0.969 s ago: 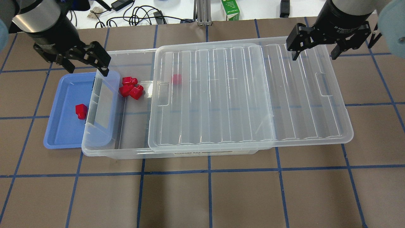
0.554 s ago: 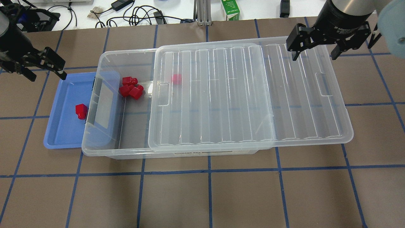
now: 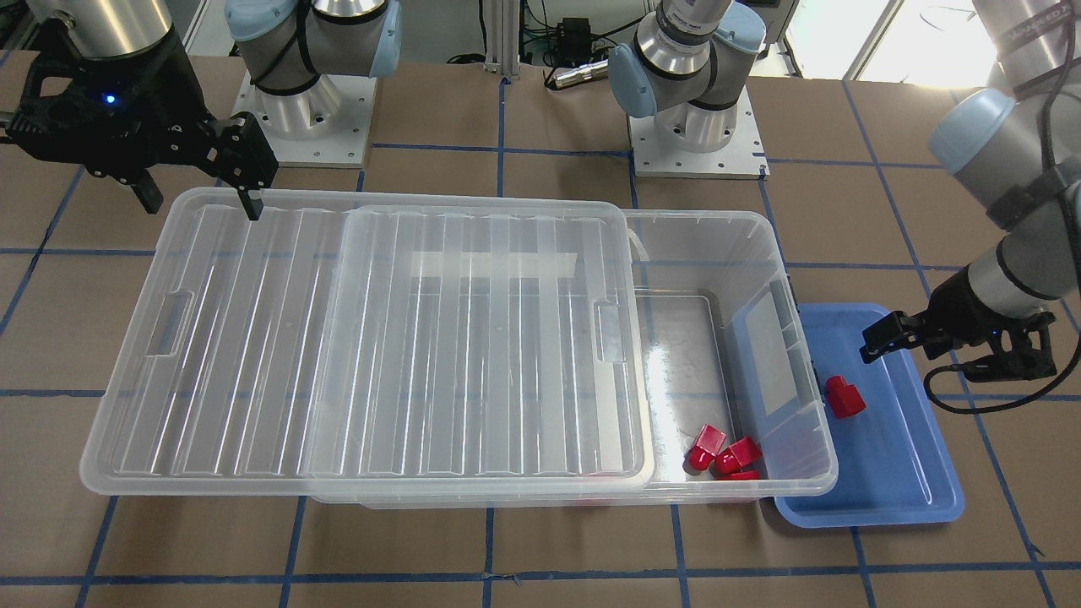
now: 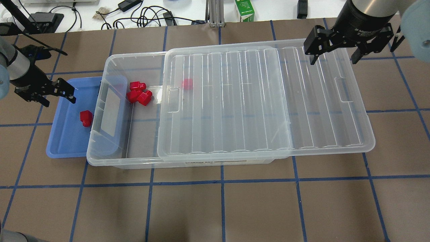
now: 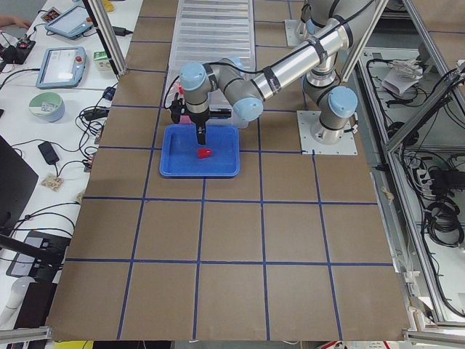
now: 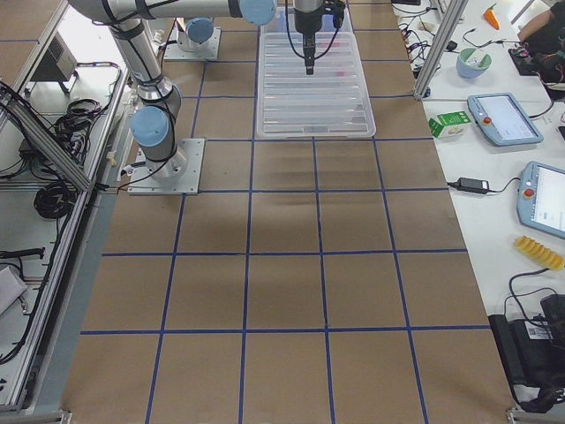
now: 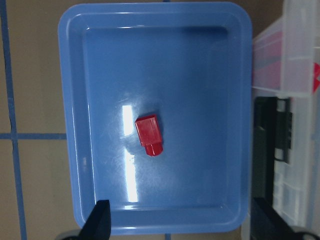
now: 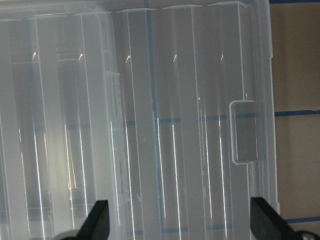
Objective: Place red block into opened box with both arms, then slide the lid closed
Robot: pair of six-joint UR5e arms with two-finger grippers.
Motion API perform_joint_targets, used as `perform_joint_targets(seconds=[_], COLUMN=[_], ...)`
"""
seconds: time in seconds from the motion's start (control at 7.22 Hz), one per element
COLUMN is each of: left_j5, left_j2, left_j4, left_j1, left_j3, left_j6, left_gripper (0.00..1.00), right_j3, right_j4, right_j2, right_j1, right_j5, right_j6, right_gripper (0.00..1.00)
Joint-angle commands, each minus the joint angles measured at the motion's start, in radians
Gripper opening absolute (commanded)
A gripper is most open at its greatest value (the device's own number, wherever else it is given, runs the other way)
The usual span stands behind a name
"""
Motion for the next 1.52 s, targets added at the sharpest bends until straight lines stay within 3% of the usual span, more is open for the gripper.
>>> perform_joint_targets(seconds=[0.0,0.28,0.55,0.69,0.83,0.97,1.11,1.38], left_j5=[-0.011,-0.082,-0.071,-0.070,-0.068,-0.068,-0.064,-0.033], left_j2=[-0.062,-0.152,-0.190,-0.197,-0.193,-0.194,-0.188,-0.153], left_j4=[0.119,0.182,0.235,0.236,0.236,0.233,0.229,0.177], left_j1=[0.011,0.009,0.008,0.005,0.003,0.002,0.002,0.000], left_j3=[-0.052,-0.065,-0.064,-0.067,-0.065,-0.067,-0.059,-0.039], left_j6=[-0.029,-0.157,-0.158,-0.157,-0.155,-0.154,-0.149,-0.149], left_gripper=[1.00,1.00,0.98,0.77,0.28,0.07,0.00,0.00], right_j3=[0.001,0.001,0.001,0.001,0.001,0.001,0.001,0.001], right_j4=[0.000,0.000,0.000,0.000,0.000,0.000,0.000,0.000], right_j2=[0.000,0.000,0.000,0.000,0.000,0.000,0.000,0.000], right_j1=[0.000,0.000,0.000,-0.001,0.000,0.000,-0.001,-0.001], right_j5=[0.000,0.000,0.002,0.000,0.000,0.000,0.000,0.002], right_j6=[0.001,0.001,0.001,0.001,-0.001,-0.001,0.001,0.001], right_gripper=[1.00,1.00,1.00,1.00,1.00,1.00,1.00,1.00])
